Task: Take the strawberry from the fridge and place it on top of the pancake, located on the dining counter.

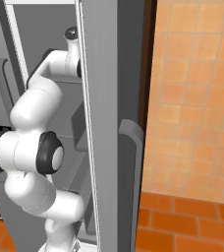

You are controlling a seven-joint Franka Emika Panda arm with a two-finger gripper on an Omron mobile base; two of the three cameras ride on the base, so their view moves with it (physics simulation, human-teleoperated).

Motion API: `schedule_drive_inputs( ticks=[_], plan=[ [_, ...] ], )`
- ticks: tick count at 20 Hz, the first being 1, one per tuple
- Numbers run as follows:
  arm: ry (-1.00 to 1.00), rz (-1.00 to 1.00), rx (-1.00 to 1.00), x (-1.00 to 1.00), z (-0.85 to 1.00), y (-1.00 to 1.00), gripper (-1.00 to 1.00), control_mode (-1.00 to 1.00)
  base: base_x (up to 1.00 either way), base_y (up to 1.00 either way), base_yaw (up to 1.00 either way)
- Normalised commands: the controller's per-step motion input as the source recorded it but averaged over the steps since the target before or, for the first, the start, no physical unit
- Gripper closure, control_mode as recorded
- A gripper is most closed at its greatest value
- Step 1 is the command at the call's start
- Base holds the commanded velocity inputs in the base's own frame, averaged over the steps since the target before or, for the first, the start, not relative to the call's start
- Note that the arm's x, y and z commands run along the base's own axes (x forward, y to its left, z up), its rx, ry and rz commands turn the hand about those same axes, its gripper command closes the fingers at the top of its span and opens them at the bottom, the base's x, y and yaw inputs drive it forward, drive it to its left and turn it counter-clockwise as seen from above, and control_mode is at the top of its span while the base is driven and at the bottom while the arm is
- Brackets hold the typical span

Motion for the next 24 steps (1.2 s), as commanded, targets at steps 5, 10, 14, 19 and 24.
schedule_drive_inputs(
  ticks=[5,10,14,19,24],
  plan=[
    [0.07,0.0,0.0,0.14,-0.17,0.0,-1.0,-1.0,0.0,0.0,0.0],
    [0.03,0.0,0.0,0.18,-0.08,0.0,1.0,-1.0,0.0,0.0,0.0],
    [0.01,0.0,0.0,0.08,-0.07,0.0,1.0,-1.0,0.0,0.0,0.0],
    [0.0,0.0,0.0,-0.05,-0.12,0.0,1.0,-1.0,0.0,0.0,0.0],
    [-0.05,0.0,0.0,-0.37,-0.06,0.0,1.0,-1.0,0.0,0.0,0.0]
  ],
)
